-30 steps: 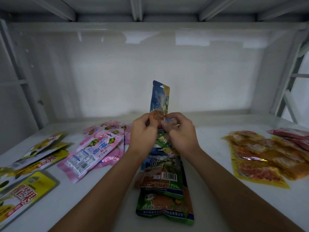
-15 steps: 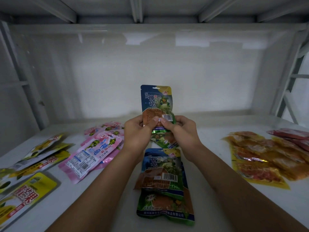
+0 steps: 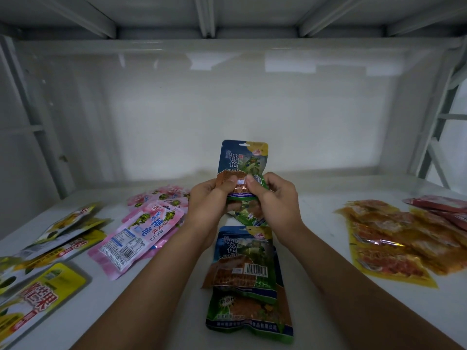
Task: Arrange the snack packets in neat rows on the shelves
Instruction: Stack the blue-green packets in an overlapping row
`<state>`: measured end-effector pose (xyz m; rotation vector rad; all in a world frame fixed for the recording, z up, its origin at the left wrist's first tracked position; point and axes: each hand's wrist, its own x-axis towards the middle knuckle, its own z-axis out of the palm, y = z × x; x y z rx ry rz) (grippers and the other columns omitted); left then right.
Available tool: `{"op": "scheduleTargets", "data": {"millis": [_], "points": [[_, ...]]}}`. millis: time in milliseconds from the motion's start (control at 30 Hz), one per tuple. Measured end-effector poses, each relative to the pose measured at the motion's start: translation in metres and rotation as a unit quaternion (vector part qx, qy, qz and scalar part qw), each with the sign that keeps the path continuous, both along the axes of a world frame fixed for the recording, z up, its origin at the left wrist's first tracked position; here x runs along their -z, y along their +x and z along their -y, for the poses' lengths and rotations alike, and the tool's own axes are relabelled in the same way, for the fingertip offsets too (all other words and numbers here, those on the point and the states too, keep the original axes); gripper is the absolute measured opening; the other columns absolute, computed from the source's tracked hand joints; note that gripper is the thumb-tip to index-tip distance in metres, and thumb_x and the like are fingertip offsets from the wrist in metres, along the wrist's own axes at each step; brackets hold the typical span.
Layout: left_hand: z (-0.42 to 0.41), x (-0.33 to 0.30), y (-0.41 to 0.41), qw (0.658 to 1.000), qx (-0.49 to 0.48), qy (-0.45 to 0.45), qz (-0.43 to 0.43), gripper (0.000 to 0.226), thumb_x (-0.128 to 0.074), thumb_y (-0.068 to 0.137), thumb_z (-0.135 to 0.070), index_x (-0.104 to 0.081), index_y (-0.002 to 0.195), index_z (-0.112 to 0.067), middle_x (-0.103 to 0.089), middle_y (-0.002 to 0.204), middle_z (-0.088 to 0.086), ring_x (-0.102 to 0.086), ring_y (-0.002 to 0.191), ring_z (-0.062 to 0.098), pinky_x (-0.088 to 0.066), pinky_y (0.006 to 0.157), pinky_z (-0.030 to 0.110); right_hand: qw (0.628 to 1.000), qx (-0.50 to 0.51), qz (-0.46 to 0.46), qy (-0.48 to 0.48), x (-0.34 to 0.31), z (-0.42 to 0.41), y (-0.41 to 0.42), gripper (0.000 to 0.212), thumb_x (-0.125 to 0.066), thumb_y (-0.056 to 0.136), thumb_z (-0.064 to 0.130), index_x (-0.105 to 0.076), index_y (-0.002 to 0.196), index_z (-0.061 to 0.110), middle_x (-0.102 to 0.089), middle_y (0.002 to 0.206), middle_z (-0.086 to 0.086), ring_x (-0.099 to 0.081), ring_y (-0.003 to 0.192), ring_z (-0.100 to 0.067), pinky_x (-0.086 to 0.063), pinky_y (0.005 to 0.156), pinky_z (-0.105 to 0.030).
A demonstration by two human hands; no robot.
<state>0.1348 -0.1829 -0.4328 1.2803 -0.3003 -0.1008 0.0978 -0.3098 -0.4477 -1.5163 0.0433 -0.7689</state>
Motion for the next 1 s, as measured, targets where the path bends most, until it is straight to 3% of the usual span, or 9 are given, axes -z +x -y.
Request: {"op": "scheduleTargets", "data": {"millis": [167,333,400,467,533,600,767,867,1000], "points": [[-0.0022,0.0019,0.0011,1.0,0.014,0.004,0.008,0.02,-0.067,0.102,-0.017,-0.077,0.11,-0.002,-0.08,0.102,0.014,-0.078,0.091,0.023,-0.064,0.076,0.028,1.0,-0.002,-0.002,-0.006,-0.003,0.002,-0.0025,0.044,-0.076,0.095,0.023,-0.057,0.087,-0.016,-0.063,0.087,-0.037,-0.061,0.067,-0.026,-0.051,0.063,-0.043],[-0.0005,0.0026,0.002,0.999,-0.009,0.027,0.036,0.015,-0.063,0.104,-0.01,-0.077,0.102,-0.006,-0.081,0.091,0.009,-0.078,0.082,0.02,-0.064,0.071,0.028,0.999,0.012,-0.048,-0.011,-0.0034,0.0002,-0.0008,0.033,-0.076,0.094,0.028,-0.068,0.092,-0.004,-0.075,0.087,-0.022,-0.075,0.08,-0.042,-0.061,0.073,-0.062],[0.0002,0.002,0.0004,0.999,-0.004,0.03,0.044,0.016,-0.061,0.104,-0.009,-0.077,0.1,-0.01,-0.081,0.091,0.007,-0.078,0.079,0.018,-0.063,0.068,0.026,0.997,-0.011,-0.075,0.015,-0.0063,0.0002,-0.0018,0.032,-0.069,0.099,0.036,-0.073,0.098,0.004,-0.078,0.088,-0.015,-0.077,0.081,-0.037,-0.064,0.078,-0.053],[-0.0003,0.0015,-0.0005,0.998,0.003,0.032,0.055,0.016,-0.061,0.104,-0.009,-0.077,0.107,-0.007,-0.081,0.096,0.01,-0.078,0.082,0.019,-0.063,0.068,0.026,0.995,-0.022,-0.093,0.028,-0.0094,0.0002,-0.0047,0.04,-0.057,0.105,0.047,-0.075,0.1,0.011,-0.079,0.084,-0.009,-0.075,0.072,-0.029,-0.061,0.071,-0.042],[-0.0015,0.0008,-0.0007,0.998,-0.003,0.018,0.057,0.016,-0.063,0.103,-0.01,-0.076,0.111,-0.006,-0.081,0.099,0.011,-0.078,0.084,0.02,-0.062,0.069,0.026,0.996,-0.025,-0.083,0.03,-0.0103,0.0002,-0.0049,0.038,-0.056,0.106,0.043,-0.075,0.103,0.01,-0.079,0.089,-0.011,-0.077,0.077,-0.028,-0.063,0.076,-0.046],[-0.0019,0.0002,-0.0007,0.999,-0.011,0.006,0.051,0.015,-0.064,0.102,-0.01,-0.077,0.11,-0.007,-0.081,0.099,0.01,-0.077,0.086,0.02,-0.06,0.069,0.025,0.998,-0.014,-0.066,0.013,-0.0101,-0.0015,-0.0043,0.035,-0.061,0.104,0.037,-0.075,0.103,0.006,-0.078,0.094,-0.019,-0.076,0.086,-0.038,-0.062,0.081,-0.058],[0.0,0.0008,0.0003,0.999,-0.016,0.011,0.039,0.014,-0.064,0.101,-0.008,-0.078,0.103,-0.011,-0.081,0.098,0.008,-0.078,0.094,0.025,-0.062,0.086,0.036,0.998,0.03,-0.031,-0.045,-0.0048,-0.0024,-0.0002,0.038,-0.057,0.107,0.025,-0.066,0.101,-0.011,-0.067,0.097,-0.039,-0.069,0.082,-0.053,-0.061,0.072,-0.062],[0.002,0.004,-0.0006,0.997,-0.026,0.029,0.061,0.014,-0.067,0.101,-0.009,-0.079,0.097,-0.015,-0.082,0.095,0.007,-0.078,0.093,0.026,-0.063,0.086,0.037,0.995,0.053,-0.032,-0.081,-0.0039,-0.0015,0.0018,0.036,-0.053,0.108,0.025,-0.068,0.099,-0.006,-0.071,0.091,-0.029,-0.07,0.086,-0.049,-0.058,0.074,-0.063],[0.0014,0.0047,-0.0014,0.997,-0.021,0.037,0.069,0.007,-0.072,0.098,-0.011,-0.079,0.099,-0.01,-0.082,0.09,0.007,-0.079,0.081,0.02,-0.065,0.073,0.031,0.993,0.065,-0.055,-0.086,-0.0023,0.0012,0.0039,0.032,-0.052,0.108,0.022,-0.071,0.097,0.0,-0.074,0.088,-0.019,-0.073,0.085,-0.038,-0.06,0.078,-0.058]]}}
